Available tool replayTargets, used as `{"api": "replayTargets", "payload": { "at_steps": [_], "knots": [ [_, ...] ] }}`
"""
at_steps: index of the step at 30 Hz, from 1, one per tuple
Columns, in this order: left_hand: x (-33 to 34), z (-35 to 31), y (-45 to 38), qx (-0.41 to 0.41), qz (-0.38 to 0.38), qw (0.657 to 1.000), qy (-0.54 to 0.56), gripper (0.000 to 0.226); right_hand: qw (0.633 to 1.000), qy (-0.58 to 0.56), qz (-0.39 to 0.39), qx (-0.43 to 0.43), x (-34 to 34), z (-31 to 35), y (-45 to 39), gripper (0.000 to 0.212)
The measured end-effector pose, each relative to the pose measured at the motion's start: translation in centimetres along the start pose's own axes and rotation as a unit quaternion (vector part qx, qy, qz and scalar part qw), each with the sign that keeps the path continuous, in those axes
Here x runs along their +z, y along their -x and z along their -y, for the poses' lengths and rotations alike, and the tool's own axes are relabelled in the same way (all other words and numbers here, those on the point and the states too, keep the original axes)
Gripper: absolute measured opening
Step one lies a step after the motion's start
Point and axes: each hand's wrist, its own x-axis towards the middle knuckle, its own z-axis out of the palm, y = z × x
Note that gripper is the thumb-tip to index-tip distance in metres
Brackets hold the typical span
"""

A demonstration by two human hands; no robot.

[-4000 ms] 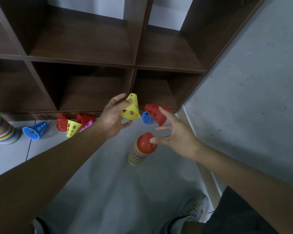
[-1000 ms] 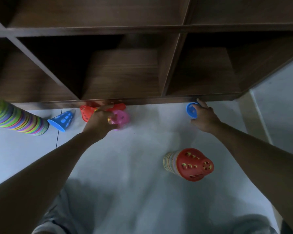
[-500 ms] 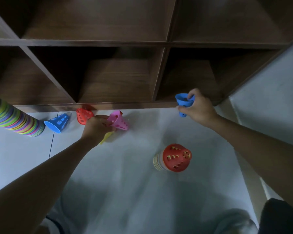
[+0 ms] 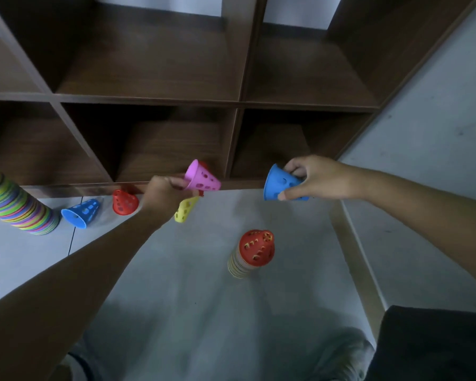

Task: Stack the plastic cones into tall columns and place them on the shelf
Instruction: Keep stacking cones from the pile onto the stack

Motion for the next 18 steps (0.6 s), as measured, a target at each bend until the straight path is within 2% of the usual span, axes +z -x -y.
{"api": "replayTargets", "payload": {
  "at_steps": [4, 10, 14, 18],
  "knots": [
    [0.7, -2.5, 0.6, 0.007, -0.001, 0.997, 0.07, 0.019, 0.997, 0.061, 0.04, -0.017, -0.3, 1.2, 3.3, 0.037],
    [1.2, -6.0, 3.2, 0.024, 0.027, 0.989, 0.142, 0.017, 0.984, 0.162, 0.059, -0.042, 1.8, 2.3, 4.9, 0.043],
    [0.8, -7.5, 4.7, 0.024, 0.057, 0.978, 0.201, 0.026, 0.984, 0.156, 0.058, -0.058, 2.4, 2.8, 4.9, 0.046],
    [0.6, -8.6, 6.0, -0.004, 0.109, 0.955, 0.276, 0.033, 0.992, 0.092, 0.059, -0.058, 1.8, 2.8, 5.1, 0.054]
  ]
}}
